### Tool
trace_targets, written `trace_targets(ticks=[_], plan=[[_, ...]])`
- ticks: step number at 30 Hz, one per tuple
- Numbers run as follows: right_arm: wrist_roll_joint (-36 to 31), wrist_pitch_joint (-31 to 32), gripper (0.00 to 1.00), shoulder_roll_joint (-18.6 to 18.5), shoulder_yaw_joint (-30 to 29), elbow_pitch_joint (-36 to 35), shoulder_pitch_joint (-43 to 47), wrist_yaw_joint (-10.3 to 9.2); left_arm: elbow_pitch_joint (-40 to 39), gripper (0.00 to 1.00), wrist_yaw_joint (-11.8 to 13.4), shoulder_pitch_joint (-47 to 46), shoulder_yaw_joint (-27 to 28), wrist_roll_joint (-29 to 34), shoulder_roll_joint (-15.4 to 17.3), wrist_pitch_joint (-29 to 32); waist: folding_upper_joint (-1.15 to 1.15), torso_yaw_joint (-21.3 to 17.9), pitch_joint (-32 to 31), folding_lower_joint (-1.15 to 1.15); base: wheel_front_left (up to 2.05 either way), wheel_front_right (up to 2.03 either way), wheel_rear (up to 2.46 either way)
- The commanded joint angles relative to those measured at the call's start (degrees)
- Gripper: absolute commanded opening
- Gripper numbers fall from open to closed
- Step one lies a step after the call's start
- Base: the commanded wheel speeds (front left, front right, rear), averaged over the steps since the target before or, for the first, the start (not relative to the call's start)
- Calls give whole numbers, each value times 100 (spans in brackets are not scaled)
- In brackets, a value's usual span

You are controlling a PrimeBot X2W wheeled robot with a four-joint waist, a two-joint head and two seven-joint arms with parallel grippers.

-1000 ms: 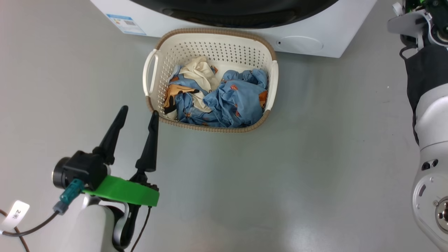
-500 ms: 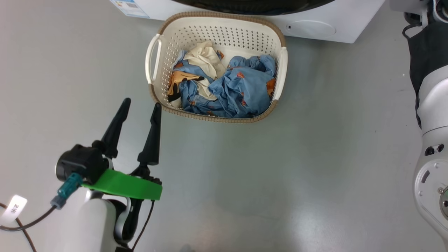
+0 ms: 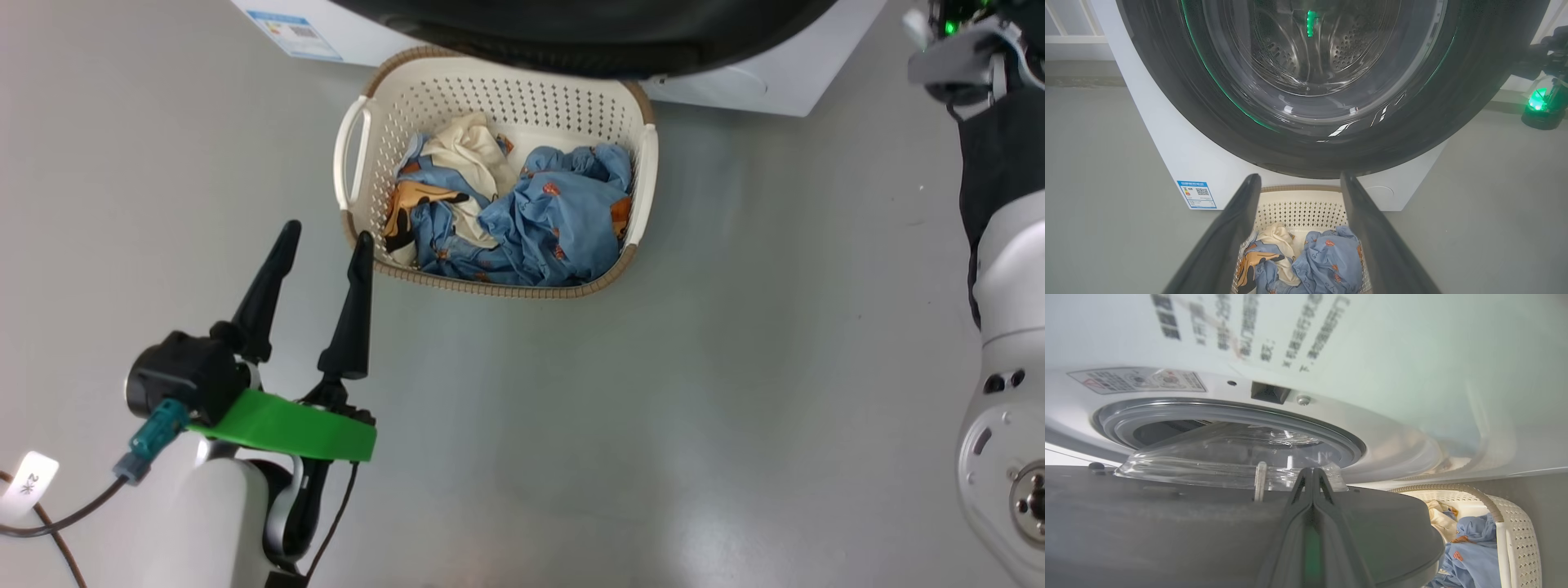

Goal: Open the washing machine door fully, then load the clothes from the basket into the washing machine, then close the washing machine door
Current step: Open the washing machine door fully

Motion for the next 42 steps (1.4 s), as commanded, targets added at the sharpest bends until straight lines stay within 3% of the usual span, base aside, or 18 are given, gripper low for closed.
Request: trace_targets(ticks=[1,22,30,42], plan=[[93,298,0,292,138,-251,141,37,-171,100,-14,-19,214,52,154,-37,0,-29,-68,0,0,0,0],[1294,3027,0,340,719,-1571,1745,37,-211,100,-14,189,296,145,153,-37,0,-162,-499,0,0,0,0],[1847,2978,0,340,1400,-1906,2250,37,-210,100,-14,210,260,145,153,-37,0,-106,-616,0,0,0,0],[2939,2476,0,341,3063,-2235,2953,37,-212,100,-14,290,264,164,153,-37,0,-22,-794,0,0,0,0]])
